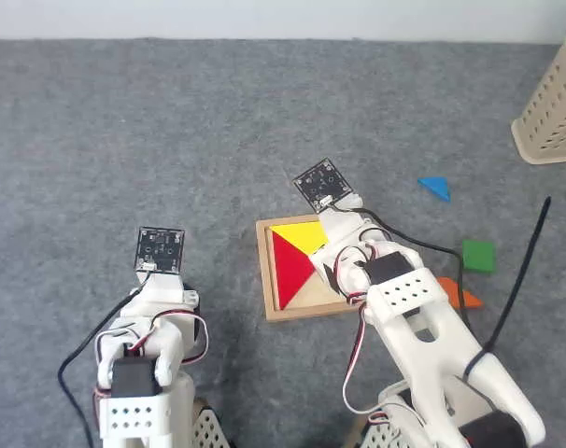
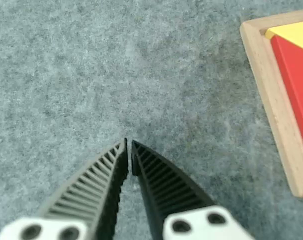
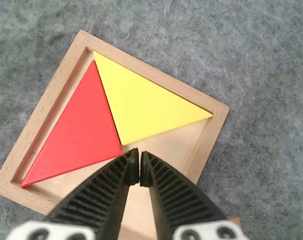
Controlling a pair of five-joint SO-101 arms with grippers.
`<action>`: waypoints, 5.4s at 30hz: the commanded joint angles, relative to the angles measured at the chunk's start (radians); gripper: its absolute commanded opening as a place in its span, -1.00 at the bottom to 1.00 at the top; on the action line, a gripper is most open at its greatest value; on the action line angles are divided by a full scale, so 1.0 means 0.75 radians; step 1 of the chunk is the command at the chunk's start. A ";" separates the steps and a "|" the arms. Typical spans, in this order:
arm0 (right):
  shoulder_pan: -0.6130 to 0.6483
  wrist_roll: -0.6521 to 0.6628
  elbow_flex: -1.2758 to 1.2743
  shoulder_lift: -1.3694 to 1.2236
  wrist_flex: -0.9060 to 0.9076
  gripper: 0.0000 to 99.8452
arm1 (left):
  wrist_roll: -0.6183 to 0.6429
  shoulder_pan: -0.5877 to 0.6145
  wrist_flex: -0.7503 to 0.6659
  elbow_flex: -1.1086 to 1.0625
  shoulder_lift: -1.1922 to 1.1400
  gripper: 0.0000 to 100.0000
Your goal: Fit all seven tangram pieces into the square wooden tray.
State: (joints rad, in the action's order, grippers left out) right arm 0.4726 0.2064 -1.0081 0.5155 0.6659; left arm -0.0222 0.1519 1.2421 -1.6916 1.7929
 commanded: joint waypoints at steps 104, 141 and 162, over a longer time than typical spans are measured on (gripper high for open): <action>-0.021 -0.006 0.053 0.058 0.069 -0.92 | 0.010 0.002 0.008 0.007 0.008 -0.98; -0.809 1.023 0.538 -0.332 1.118 -0.68 | 0.010 0.002 0.008 0.007 0.008 -0.98; -0.840 1.135 0.153 -0.341 0.527 -0.60 | 0.010 0.002 0.008 0.007 0.008 -0.98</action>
State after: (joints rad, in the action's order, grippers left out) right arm -0.1519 1.0426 -0.8577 0.2409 1.1293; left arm -0.0222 0.1519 1.2421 -1.6916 1.7929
